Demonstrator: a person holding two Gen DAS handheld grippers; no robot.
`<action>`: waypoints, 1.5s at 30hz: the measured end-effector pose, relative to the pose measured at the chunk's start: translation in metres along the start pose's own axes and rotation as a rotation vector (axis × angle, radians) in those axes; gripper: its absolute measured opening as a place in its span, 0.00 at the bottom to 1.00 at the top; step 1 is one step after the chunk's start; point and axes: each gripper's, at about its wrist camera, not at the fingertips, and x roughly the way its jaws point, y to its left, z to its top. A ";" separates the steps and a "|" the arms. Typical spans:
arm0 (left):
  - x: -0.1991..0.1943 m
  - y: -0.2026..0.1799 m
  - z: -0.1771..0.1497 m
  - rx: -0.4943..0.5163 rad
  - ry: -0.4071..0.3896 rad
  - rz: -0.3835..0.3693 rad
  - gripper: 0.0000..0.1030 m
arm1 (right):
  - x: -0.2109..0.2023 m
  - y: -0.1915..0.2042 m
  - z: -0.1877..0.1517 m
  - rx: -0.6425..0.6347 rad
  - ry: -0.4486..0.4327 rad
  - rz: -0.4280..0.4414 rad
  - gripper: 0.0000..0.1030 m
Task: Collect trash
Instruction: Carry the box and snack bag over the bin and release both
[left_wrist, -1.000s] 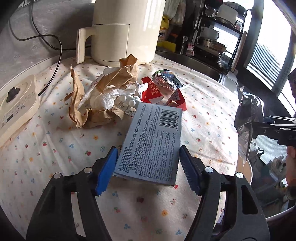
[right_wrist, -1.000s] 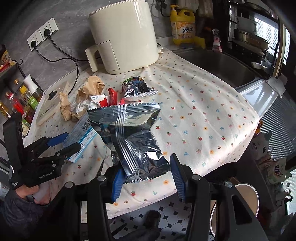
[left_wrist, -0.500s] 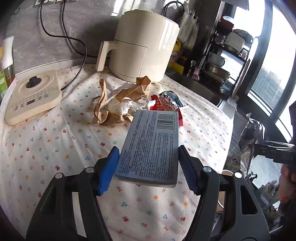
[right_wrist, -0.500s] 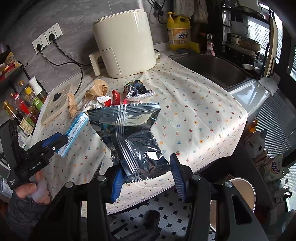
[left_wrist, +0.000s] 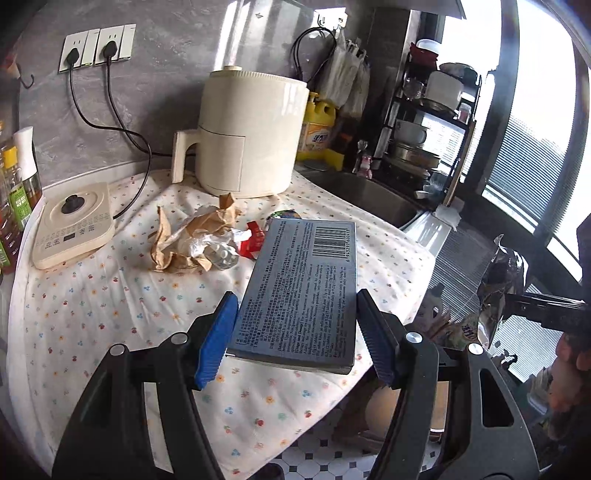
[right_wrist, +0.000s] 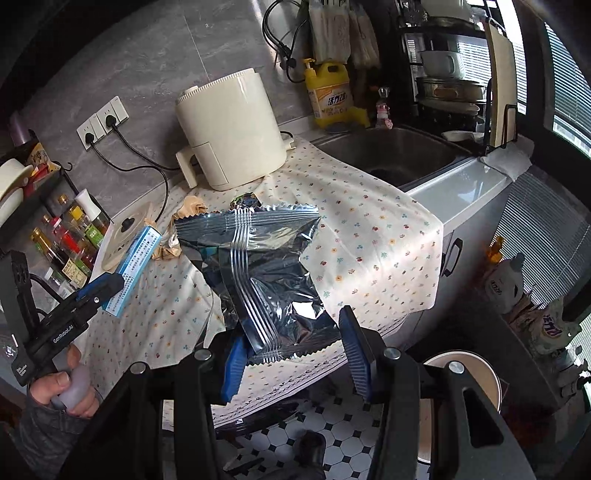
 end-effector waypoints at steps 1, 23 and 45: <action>0.001 -0.011 -0.002 -0.006 0.008 0.004 0.64 | -0.007 -0.008 -0.003 -0.002 0.005 -0.009 0.46; 0.079 -0.222 -0.106 0.003 0.150 -0.138 0.64 | -0.029 -0.216 -0.091 0.115 0.139 -0.127 0.46; 0.204 -0.279 -0.217 -0.042 0.435 -0.165 0.64 | 0.054 -0.328 -0.197 0.330 0.344 -0.208 0.76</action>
